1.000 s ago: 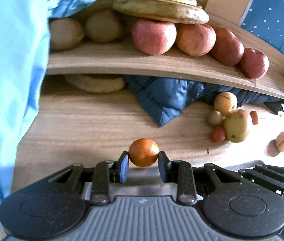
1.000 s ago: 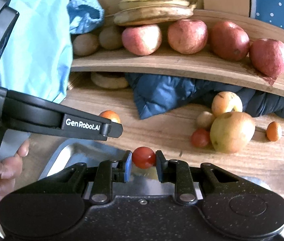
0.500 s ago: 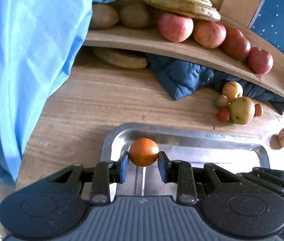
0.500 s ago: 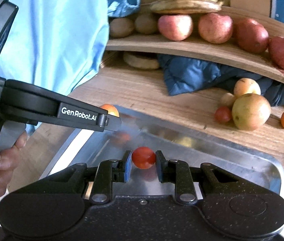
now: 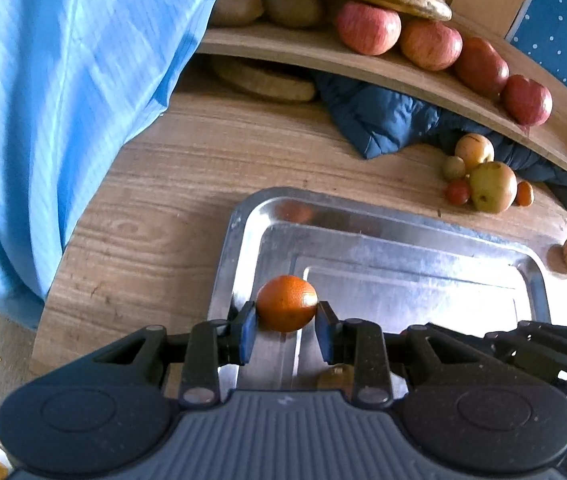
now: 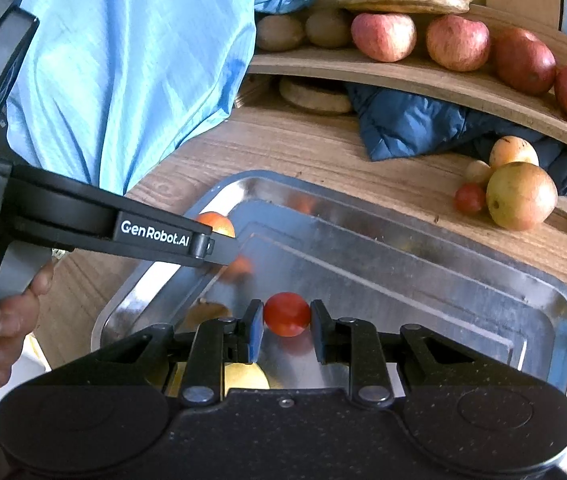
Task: Organize fruits
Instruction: 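Carry the tomato and tangerine onto the tray and open both tools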
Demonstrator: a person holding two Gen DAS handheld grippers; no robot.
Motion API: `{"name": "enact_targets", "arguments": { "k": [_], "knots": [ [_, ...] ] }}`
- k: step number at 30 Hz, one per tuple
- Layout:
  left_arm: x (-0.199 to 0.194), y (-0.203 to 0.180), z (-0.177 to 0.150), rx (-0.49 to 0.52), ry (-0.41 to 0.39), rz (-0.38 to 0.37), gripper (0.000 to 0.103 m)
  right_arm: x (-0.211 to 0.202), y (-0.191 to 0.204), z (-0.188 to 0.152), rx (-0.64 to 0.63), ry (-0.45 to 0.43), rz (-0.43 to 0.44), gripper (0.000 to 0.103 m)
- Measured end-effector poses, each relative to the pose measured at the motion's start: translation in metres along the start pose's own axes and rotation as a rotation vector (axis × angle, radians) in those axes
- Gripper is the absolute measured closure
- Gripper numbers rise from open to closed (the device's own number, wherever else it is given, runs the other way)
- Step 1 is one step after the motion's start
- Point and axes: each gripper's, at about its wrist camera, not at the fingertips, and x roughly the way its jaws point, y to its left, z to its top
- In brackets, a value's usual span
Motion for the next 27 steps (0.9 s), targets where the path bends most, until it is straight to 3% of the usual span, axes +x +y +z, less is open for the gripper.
{"name": "enact_targets", "arguments": {
  "k": [21,27],
  "knots": [
    [-0.009,-0.005,-0.021,0.001,0.003,0.03,0.068,-0.02,-0.009,-0.015,0.062,-0.034,-0.061,0.073],
    [-0.017,-0.008,-0.028,0.002,-0.014,0.035,0.049,-0.028,-0.012,-0.02,0.073,-0.043,-0.085,0.062]
  ]
}}
